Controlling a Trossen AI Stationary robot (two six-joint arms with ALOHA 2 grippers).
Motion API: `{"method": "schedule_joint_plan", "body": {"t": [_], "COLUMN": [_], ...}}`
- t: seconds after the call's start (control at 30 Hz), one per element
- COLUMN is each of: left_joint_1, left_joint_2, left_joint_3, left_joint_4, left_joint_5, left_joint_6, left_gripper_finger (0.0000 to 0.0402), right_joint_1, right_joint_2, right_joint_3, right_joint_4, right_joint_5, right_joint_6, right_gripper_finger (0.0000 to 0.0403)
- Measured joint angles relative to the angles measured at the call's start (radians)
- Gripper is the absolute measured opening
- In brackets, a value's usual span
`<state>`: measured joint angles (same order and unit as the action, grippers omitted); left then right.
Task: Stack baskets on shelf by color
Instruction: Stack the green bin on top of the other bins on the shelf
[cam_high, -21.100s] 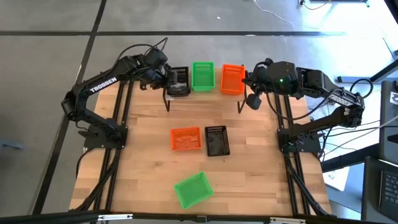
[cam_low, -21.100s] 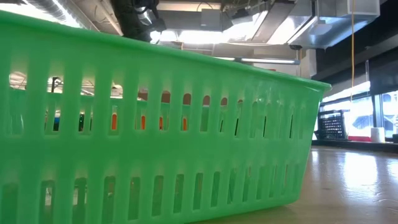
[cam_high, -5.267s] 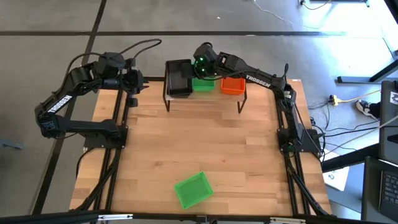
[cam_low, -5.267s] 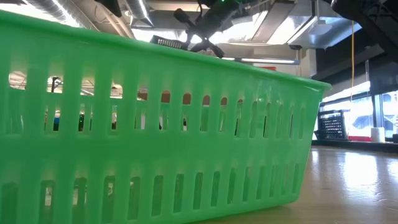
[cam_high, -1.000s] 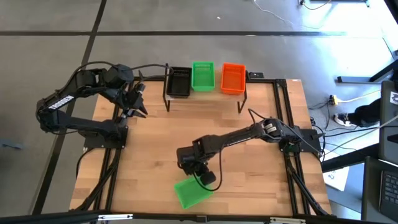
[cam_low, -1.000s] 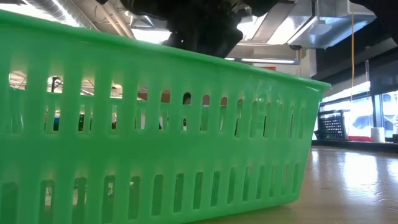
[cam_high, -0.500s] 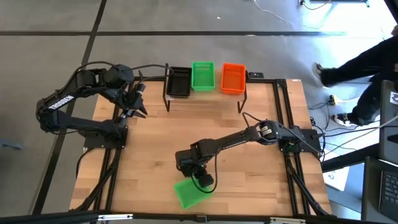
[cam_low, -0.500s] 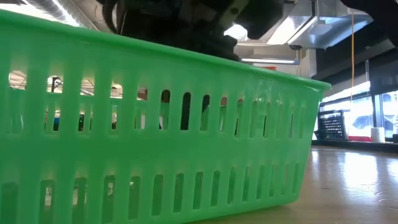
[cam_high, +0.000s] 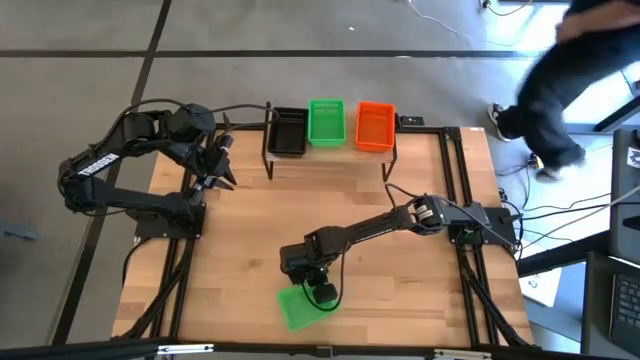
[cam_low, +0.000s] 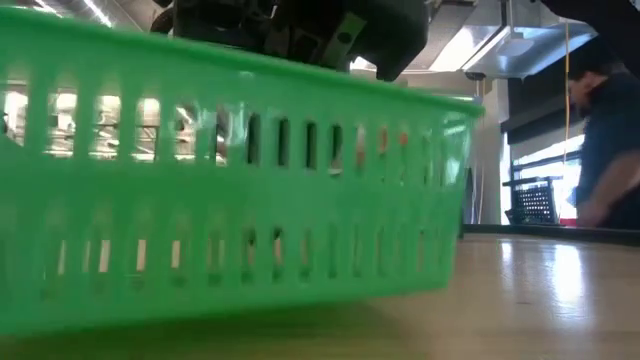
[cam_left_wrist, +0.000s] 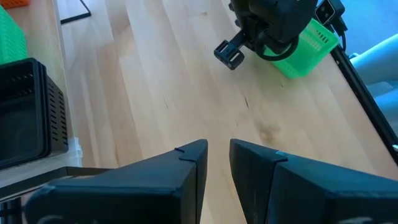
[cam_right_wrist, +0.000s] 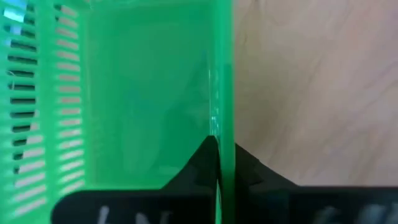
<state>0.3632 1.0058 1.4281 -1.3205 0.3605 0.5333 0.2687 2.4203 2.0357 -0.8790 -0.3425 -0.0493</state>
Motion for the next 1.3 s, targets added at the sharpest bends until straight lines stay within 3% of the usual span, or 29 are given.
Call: {"method": "schedule_joint_plan", "body": {"t": [0.17,0.4,0.53,0.73,0.87,1.0,1.17,1.23,1.3], "left_joint_1": [0.000,0.000,0.000,0.000,0.001,0.001,0.001,0.001,0.001], "left_joint_2": [0.000,0.000,-0.013,-0.036,-0.044,-0.044,-0.043,-0.038,-0.035], "left_joint_3": [0.000,0.000,0.000,0.000,0.000,0.000,0.000,0.000,0.000], "left_joint_4": [0.000,0.000,0.000,0.005,0.026,0.043,0.063,0.082,0.112], "left_joint_5": [0.000,0.000,0.000,-0.002,-0.002,-0.003,-0.003,-0.007,-0.015], "left_joint_6": [-0.001,0.000,0.010,0.027,0.025,0.021,0.020,0.020,0.020], "left_gripper_finger": [0.0060,0.0060,0.0060,0.0060,0.0060,0.0060,0.0060,0.0060,0.0060], "right_joint_1": [-0.012,-0.057,-0.091,-0.111,-0.129,-0.174,-0.271,-0.317,-0.364], "right_joint_2": [0.003,0.001,-0.112,-0.261,-0.385,-0.469,-0.530,-0.535,-0.535], "right_joint_3": [0.072,0.323,0.263,0.308,0.304,0.304,0.305,0.304,0.304], "right_joint_4": [-0.110,-0.429,-0.379,-0.407,-0.434,-0.429,-0.430,-0.418,-0.397], "right_joint_5": [-0.031,-0.054,-0.051,0.143,0.410,0.688,0.950,0.973,0.931], "right_joint_6": [0.018,0.026,0.170,0.311,0.441,0.731,1.148,1.231,1.262], "right_gripper_finger": [0.0002,0.0001,0.0001,0.0000,0.0000,0.0000,0.0000,0.0000,0.0000]}}
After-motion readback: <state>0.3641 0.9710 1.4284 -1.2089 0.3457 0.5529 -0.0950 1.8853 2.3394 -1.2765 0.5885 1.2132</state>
